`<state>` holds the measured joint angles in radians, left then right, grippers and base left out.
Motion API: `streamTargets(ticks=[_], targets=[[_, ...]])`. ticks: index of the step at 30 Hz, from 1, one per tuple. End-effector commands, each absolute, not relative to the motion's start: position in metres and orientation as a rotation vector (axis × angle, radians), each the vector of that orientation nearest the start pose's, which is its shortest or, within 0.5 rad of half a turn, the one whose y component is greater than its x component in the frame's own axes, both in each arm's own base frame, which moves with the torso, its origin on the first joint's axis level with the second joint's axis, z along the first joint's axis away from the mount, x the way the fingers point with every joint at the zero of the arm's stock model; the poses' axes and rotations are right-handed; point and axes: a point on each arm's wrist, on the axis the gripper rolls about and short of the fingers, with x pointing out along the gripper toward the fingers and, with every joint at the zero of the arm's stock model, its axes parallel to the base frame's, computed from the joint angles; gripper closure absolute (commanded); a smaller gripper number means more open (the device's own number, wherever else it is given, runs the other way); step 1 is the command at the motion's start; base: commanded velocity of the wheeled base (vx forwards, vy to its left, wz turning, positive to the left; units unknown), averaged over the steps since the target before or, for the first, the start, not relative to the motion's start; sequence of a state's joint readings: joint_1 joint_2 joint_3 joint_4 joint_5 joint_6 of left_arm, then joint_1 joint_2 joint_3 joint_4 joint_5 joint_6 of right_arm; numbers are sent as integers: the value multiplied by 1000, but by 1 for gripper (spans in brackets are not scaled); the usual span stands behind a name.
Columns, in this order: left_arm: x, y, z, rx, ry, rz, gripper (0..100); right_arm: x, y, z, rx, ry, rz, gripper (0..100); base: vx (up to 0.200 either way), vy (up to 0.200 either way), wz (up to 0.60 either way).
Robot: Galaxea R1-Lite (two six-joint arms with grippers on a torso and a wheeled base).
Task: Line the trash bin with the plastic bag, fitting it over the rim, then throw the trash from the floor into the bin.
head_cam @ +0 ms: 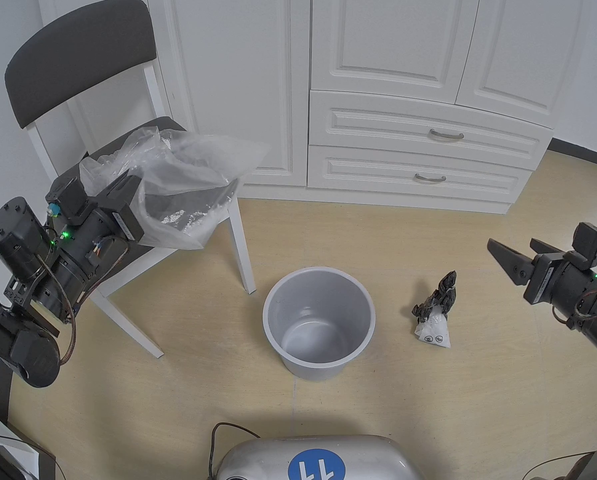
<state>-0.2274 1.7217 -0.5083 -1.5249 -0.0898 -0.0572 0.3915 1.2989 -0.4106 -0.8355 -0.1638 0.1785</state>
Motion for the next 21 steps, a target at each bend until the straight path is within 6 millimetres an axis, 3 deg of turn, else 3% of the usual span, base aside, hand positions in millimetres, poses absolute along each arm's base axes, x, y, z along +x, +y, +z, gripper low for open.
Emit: streamTargets(ticks=[1, 6, 21], targets=[[240, -85, 220, -108, -411, -423, 100, 183, 88, 176, 135, 143, 263, 0, 0, 0, 0], [218, -96, 236, -134, -466, -486, 100, 185, 95, 171, 128, 165, 270, 0, 0, 0, 0], [202, -118, 238, -165, -472, -597, 100, 191, 119, 150, 162, 269, 303, 0, 0, 0, 0]])
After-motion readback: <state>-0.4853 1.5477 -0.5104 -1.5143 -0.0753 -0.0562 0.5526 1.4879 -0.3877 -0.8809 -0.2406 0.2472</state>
